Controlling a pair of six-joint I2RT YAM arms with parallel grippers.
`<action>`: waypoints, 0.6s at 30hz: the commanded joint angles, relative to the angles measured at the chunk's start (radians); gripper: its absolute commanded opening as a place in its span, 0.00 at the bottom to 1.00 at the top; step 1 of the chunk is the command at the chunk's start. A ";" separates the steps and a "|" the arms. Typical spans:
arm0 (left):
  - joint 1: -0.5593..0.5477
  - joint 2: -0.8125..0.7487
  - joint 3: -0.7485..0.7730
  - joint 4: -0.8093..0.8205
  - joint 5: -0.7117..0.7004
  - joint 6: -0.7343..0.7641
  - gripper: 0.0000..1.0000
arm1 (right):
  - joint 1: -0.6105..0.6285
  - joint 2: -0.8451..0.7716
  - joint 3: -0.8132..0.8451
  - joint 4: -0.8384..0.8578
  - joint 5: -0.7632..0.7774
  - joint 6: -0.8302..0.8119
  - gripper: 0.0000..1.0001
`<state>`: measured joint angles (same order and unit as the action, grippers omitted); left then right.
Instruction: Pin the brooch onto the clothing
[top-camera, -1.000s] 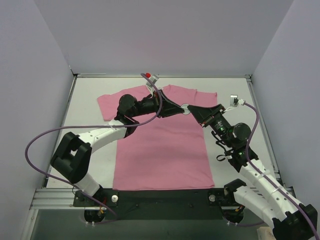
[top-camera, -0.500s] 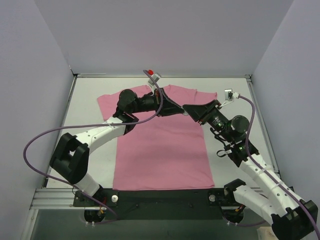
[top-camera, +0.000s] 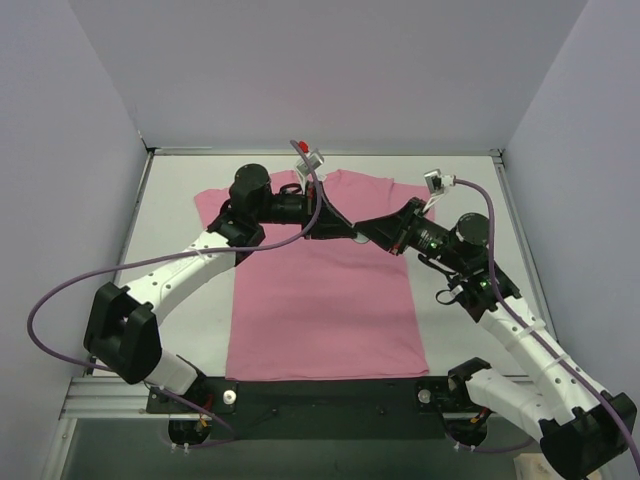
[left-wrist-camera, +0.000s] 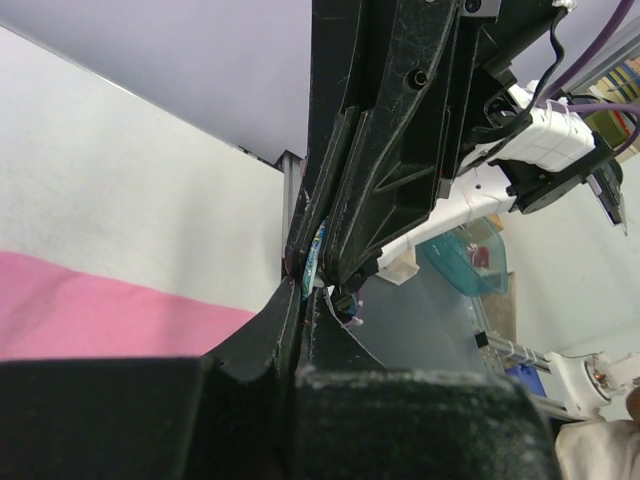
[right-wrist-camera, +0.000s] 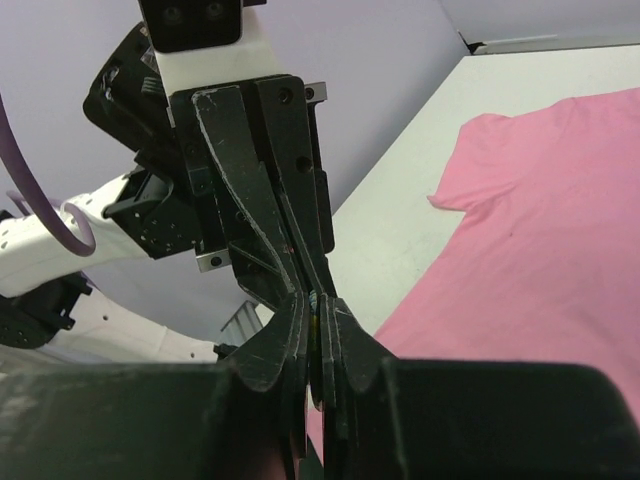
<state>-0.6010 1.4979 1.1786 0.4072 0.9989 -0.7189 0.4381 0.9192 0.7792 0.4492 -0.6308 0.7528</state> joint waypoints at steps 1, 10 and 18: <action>0.035 -0.041 0.049 -0.082 0.021 0.087 0.00 | -0.007 -0.020 0.043 -0.015 -0.076 -0.046 0.00; 0.041 -0.064 0.033 -0.048 -0.002 0.070 0.29 | -0.009 -0.089 -0.014 0.011 0.015 -0.056 0.00; 0.049 -0.084 -0.017 0.004 -0.017 0.044 0.61 | -0.012 -0.195 -0.100 0.126 0.174 -0.011 0.00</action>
<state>-0.5552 1.4612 1.1755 0.3492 0.9947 -0.6708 0.4309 0.7570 0.7017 0.4469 -0.5365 0.7174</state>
